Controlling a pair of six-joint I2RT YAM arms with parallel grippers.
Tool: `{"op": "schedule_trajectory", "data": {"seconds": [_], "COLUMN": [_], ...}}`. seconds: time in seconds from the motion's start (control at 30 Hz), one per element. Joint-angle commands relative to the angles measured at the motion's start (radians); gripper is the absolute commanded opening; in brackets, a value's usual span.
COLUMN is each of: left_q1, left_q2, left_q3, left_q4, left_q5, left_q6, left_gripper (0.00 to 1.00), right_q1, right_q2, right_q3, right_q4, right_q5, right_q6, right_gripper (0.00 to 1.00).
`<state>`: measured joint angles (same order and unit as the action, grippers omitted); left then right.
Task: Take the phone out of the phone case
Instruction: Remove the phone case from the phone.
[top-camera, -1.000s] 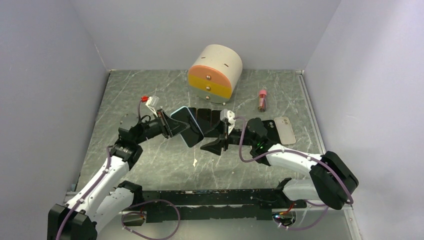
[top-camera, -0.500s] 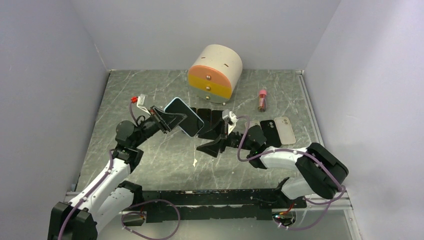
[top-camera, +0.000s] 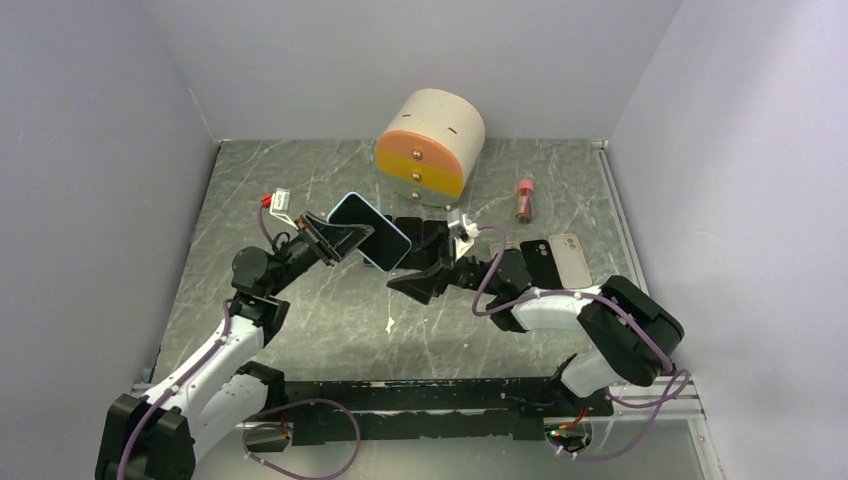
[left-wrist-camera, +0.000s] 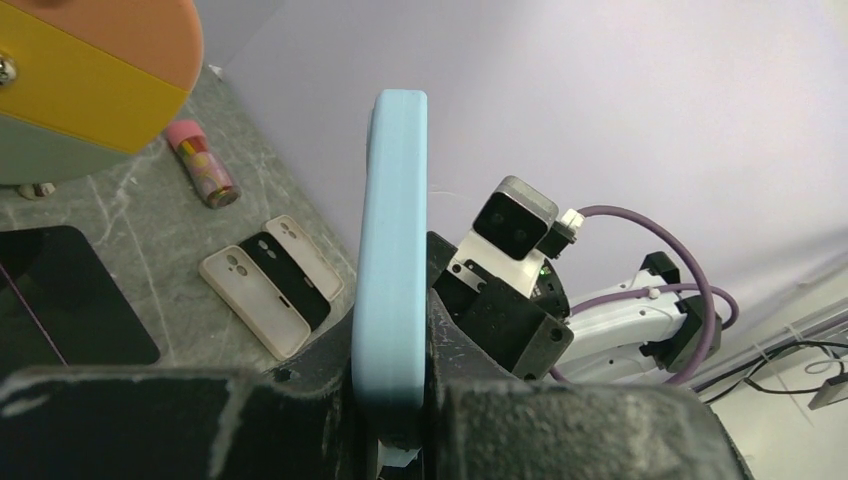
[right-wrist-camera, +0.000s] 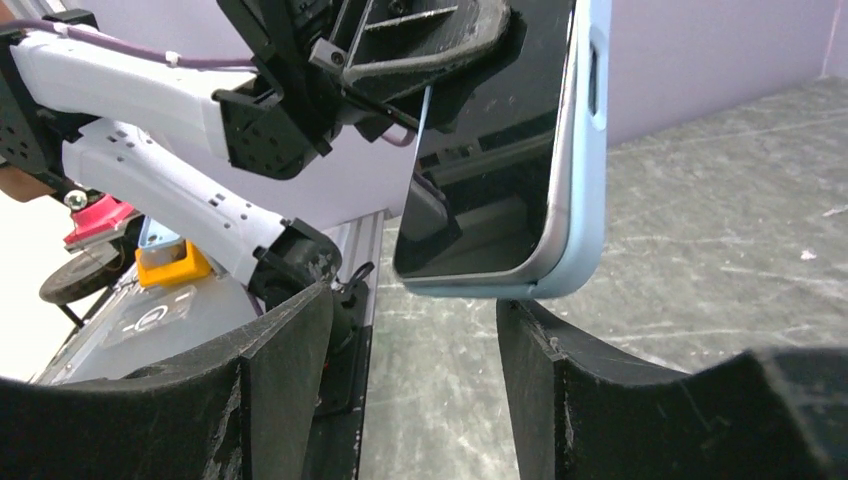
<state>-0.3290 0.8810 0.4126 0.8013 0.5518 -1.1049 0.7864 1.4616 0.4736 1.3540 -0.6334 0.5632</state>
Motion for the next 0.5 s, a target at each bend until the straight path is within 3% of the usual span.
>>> {"op": "schedule_trajectory", "data": {"seconds": [0.0, 0.27, 0.47], "left_q1": [-0.013, -0.022, -0.023], "left_q2": [-0.02, -0.008, 0.01], "left_q3": [0.01, -0.006, 0.001], "left_q4": [0.121, 0.137, 0.137], "left_q5": [-0.027, -0.046, -0.018], "left_q6": [-0.066, -0.144, -0.204], "left_gripper": [0.03, 0.03, 0.02], "right_q1": [0.002, 0.001, -0.017], "right_q2": [0.026, 0.035, 0.025], "right_q3": [0.058, 0.08, 0.074], "right_q4": [0.115, 0.12, 0.094], "right_q5": [0.008, -0.012, -0.005], "right_q6": [0.016, -0.023, -0.058], "right_gripper": [0.62, 0.52, 0.38]}}
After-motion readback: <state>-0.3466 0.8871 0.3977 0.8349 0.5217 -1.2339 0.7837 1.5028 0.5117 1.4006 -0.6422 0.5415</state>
